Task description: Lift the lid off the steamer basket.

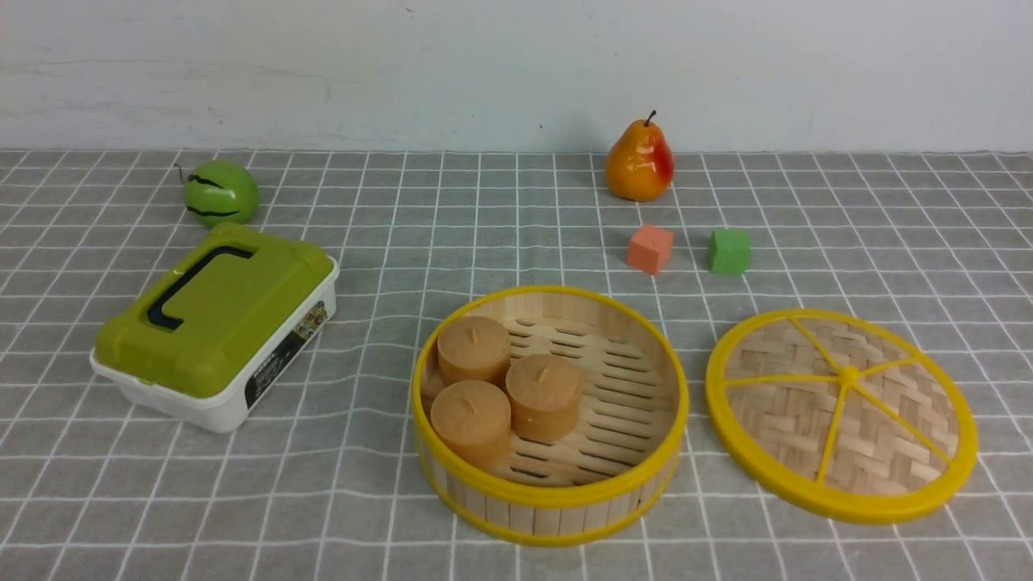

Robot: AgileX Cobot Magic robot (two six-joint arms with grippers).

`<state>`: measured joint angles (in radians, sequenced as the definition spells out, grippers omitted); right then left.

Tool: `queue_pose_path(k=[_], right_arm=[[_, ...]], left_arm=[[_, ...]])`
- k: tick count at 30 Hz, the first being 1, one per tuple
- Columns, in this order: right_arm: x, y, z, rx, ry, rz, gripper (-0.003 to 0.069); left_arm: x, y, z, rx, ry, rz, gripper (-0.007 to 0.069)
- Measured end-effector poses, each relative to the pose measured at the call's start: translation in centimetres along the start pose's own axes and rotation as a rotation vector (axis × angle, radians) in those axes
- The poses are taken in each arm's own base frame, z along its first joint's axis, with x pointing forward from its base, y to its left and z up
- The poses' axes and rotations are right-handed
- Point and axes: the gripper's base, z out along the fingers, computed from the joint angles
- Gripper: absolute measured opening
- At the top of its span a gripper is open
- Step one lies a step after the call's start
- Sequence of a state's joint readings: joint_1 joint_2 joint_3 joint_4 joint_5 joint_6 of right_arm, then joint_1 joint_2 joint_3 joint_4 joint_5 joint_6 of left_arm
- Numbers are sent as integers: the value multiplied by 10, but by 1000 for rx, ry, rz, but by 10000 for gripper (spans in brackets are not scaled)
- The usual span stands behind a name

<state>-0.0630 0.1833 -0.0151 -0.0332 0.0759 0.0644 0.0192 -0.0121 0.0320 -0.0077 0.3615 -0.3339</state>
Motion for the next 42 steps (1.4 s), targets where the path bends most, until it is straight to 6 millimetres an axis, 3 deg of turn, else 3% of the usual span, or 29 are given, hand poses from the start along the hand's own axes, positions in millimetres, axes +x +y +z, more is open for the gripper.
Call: queue_pose_path(k=[11,42], right_arm=[[27,-3,-13,32,101,43,35],[29,3,-14,-58,143,-34,64]], left_arm=[[0,0,0,0,0,0,239],[0,0,0,0,0,0,239]])
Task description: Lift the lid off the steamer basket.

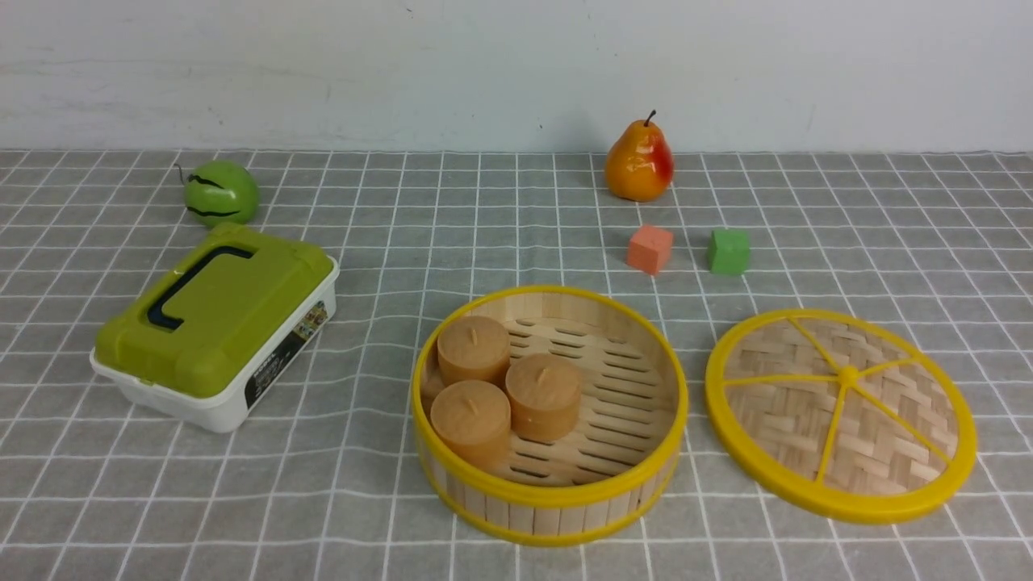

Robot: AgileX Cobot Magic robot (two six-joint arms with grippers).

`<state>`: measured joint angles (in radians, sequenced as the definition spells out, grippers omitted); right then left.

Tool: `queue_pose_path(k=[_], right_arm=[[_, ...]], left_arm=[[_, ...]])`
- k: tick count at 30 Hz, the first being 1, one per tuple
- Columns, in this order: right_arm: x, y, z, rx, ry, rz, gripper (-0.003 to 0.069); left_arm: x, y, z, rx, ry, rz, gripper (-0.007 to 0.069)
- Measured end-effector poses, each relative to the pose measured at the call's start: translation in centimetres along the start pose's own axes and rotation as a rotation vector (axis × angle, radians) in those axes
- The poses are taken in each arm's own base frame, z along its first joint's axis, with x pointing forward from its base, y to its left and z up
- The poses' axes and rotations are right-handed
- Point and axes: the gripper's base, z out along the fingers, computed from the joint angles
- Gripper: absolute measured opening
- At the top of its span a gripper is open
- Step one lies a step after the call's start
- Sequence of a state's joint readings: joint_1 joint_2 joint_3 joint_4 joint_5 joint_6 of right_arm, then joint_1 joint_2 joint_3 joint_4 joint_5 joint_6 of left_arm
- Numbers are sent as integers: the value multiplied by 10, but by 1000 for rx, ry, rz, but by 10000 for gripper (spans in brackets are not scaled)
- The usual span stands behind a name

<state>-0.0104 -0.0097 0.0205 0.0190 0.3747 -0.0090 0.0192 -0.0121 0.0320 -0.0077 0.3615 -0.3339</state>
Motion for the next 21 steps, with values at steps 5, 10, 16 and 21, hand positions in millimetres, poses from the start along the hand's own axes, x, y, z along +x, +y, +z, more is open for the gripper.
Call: queue_pose_path(k=[5,10,16,21], right_arm=[[0,0,0,0,0,1,69],[0,0,0,0,0,1,77],[0,0,0,1,0,-1,80],[0,0,0,1,1,5,84]], left_arm=[[0,0,0,0,0,0,239],[0,0,0,0,0,0,239],[0,0,0,0,0,0,239],[0,0,0,0,0,0,239]])
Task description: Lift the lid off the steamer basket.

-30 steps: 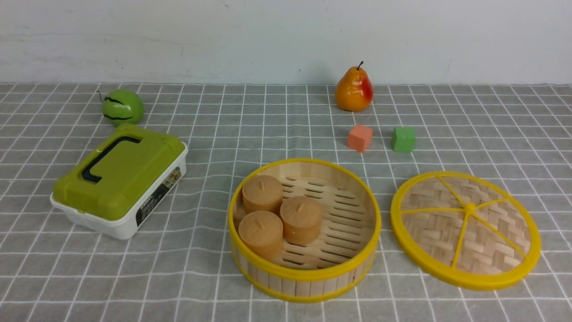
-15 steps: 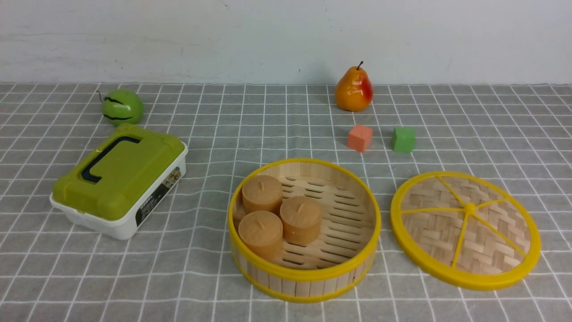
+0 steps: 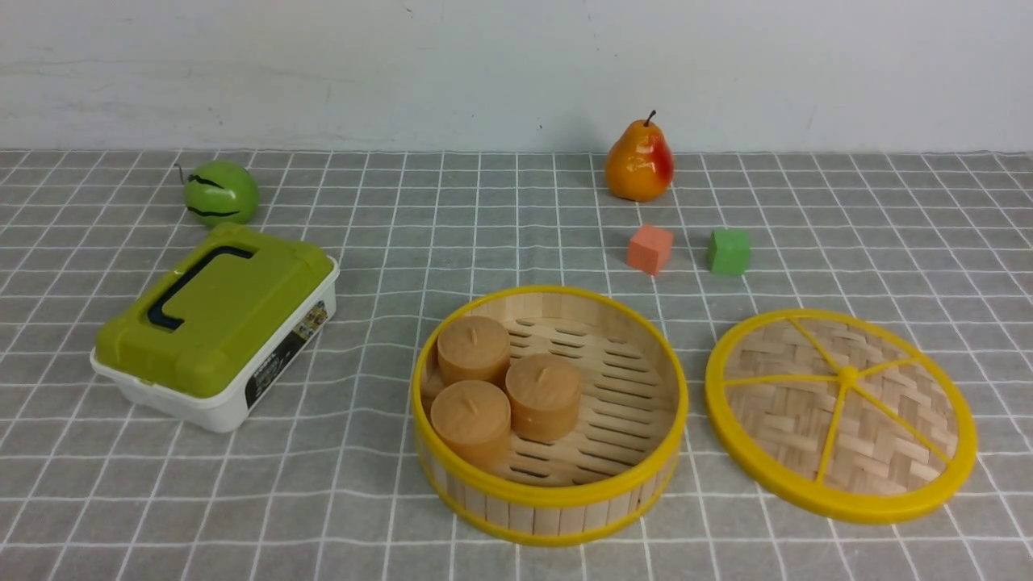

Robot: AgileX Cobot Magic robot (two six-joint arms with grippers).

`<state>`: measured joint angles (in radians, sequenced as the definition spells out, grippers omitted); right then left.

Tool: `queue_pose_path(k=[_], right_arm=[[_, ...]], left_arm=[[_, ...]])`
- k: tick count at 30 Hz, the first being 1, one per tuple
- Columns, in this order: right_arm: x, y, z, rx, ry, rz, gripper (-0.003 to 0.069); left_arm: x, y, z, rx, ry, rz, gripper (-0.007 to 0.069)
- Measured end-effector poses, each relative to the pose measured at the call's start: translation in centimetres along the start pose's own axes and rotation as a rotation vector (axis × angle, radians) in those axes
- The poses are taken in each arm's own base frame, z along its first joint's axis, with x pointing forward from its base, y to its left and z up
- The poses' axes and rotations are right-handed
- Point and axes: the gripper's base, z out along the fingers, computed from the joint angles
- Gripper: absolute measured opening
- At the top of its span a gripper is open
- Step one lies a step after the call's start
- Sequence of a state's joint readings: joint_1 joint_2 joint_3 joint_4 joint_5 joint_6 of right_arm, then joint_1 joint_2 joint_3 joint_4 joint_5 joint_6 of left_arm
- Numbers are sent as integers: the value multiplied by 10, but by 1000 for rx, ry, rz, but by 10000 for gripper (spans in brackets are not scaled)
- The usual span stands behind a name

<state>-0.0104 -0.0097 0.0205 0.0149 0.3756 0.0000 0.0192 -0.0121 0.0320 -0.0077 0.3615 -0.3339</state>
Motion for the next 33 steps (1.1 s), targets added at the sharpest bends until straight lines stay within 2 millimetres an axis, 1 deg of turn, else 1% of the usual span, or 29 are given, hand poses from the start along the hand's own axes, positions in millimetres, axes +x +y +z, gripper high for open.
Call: queue_pose_path(k=[33], right_arm=[[0,0,0,1,0,-3,134]], left_arm=[[0,0,0,0,0,0,239]])
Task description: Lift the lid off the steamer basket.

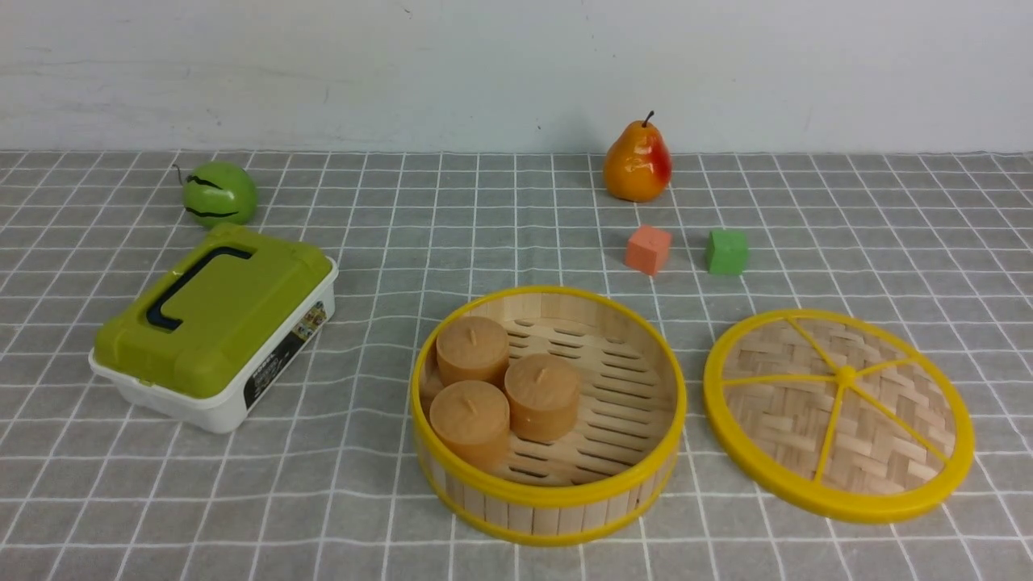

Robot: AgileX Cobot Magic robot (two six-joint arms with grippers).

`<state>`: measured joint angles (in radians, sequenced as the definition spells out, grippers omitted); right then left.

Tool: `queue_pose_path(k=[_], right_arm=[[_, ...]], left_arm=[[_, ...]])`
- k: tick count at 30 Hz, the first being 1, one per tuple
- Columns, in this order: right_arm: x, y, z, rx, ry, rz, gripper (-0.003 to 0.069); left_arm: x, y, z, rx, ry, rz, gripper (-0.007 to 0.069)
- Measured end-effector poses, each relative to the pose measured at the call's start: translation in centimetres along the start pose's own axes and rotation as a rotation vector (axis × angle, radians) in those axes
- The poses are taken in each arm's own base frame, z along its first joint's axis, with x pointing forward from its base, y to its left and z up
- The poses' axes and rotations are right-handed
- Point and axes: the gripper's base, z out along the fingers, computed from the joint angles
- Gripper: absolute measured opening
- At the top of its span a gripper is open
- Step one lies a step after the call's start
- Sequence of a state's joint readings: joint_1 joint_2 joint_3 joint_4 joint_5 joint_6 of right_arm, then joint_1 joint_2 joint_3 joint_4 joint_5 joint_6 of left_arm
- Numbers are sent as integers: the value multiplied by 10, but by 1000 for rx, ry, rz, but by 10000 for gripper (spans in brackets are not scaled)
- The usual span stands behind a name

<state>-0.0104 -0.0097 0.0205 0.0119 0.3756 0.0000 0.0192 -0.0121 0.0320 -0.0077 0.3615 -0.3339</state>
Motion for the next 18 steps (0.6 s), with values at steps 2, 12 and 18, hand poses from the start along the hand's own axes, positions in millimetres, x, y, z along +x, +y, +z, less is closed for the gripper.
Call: queue_pose_path(k=[2,12,18], right_arm=[[0,0,0,0,0,0,136],[0,0,0,0,0,0,146],[0,0,0,0,0,0,152]], left_arm=[[0,0,0,0,0,0,239],[0,0,0,0,0,0,239],[0,0,0,0,0,0,239]])
